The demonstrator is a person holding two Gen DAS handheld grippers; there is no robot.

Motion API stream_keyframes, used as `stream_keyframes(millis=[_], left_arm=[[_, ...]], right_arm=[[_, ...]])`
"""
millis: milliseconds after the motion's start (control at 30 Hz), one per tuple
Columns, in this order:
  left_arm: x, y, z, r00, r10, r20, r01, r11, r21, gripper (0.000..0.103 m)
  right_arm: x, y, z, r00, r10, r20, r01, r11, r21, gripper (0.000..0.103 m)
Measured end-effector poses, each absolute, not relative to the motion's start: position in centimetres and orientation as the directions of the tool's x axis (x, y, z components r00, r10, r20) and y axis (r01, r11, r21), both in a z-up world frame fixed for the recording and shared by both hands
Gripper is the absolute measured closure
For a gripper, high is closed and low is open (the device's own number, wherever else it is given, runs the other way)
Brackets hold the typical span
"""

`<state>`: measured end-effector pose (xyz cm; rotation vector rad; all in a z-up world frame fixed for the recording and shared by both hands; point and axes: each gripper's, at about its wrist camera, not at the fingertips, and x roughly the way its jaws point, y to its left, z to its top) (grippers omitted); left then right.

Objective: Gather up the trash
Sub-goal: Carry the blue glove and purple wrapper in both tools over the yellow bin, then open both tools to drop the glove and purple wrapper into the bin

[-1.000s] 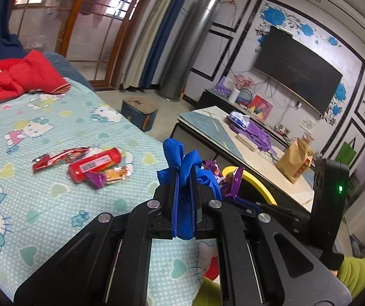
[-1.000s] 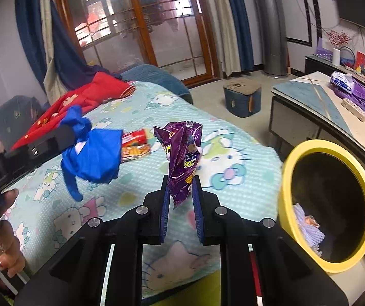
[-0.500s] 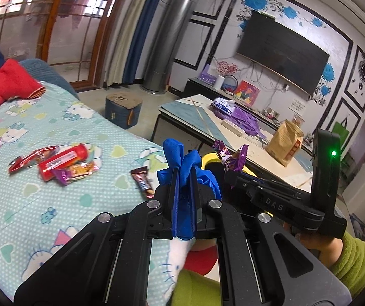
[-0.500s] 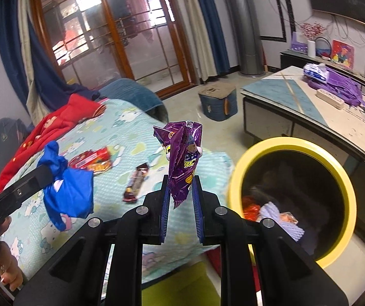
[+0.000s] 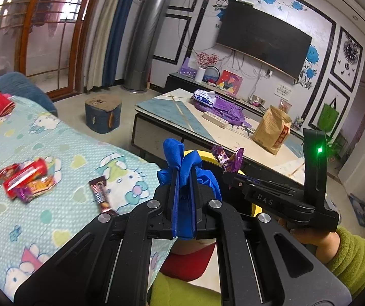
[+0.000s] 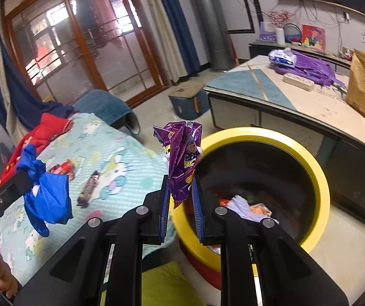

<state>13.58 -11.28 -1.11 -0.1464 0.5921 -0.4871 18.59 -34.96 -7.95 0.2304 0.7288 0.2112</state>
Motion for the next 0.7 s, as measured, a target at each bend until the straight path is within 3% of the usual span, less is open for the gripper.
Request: stream_keyframes(millis=[700], left_arm=[[16.9,-19.1,-3.6,0.63,-0.524,-0.573,0.508,0.836,-0.206,0.1]], right_arm=[[19.6,-43.3,-12.5,0.692,0.151,-0.706,0.108,0.945,0.308,0.086]])
